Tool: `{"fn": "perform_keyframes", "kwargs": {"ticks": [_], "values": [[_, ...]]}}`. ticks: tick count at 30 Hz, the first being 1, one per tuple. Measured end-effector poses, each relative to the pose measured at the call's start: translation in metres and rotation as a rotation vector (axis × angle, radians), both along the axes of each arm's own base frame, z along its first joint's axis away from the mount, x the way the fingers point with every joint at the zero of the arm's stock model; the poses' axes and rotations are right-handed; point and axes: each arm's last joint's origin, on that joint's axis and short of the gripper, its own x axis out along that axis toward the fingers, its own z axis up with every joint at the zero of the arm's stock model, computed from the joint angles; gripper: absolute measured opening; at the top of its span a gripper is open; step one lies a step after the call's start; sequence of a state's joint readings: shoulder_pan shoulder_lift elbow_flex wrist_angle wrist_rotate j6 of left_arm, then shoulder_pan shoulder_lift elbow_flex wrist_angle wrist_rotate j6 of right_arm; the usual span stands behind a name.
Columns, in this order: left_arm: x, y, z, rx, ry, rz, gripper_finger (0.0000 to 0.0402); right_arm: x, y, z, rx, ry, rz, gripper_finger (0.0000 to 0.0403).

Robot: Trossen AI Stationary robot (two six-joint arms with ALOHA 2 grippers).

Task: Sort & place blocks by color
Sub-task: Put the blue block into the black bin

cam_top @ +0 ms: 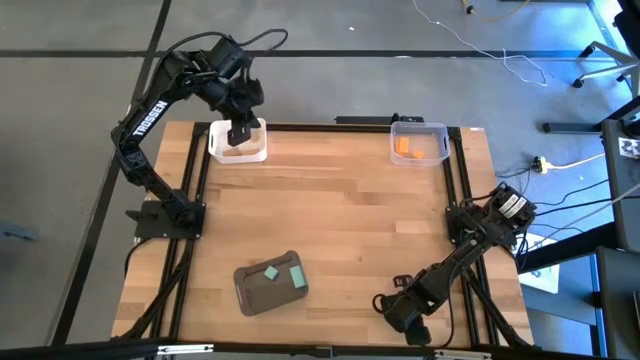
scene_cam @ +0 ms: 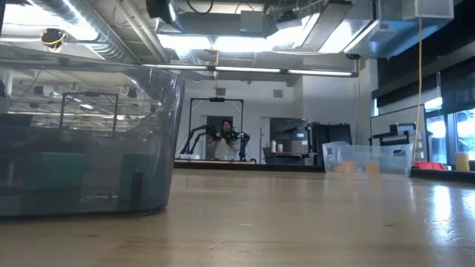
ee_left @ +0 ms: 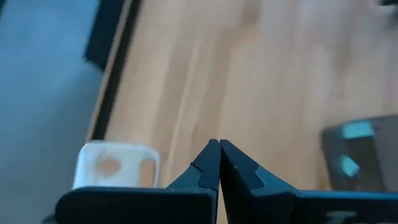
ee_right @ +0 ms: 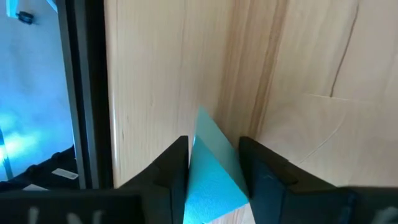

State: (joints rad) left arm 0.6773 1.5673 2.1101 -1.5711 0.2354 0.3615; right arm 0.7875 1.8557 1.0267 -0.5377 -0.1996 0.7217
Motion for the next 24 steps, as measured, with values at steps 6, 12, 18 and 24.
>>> {"fn": "perform_keyframes", "kwargs": {"ticks": [6,12,18,24], "values": [[0.003,-0.007,0.003,-0.095,-0.149,-0.268,0.0000,0.002,-0.003,0.000,-0.005,0.004,-0.023,0.0120],[0.006,-0.013,0.007,-0.214,-0.318,-0.458,0.0000,0.004,-0.007,-0.001,-0.017,0.016,-0.035,0.0120],[0.005,-0.012,0.006,-0.198,-0.286,-0.419,0.0000,0.014,-0.022,-0.001,-0.116,-0.026,-0.118,0.0120],[0.005,-0.012,0.006,-0.201,-0.276,-0.400,0.0000,0.026,-0.053,0.008,-0.327,-0.144,-0.221,0.0120]]}}
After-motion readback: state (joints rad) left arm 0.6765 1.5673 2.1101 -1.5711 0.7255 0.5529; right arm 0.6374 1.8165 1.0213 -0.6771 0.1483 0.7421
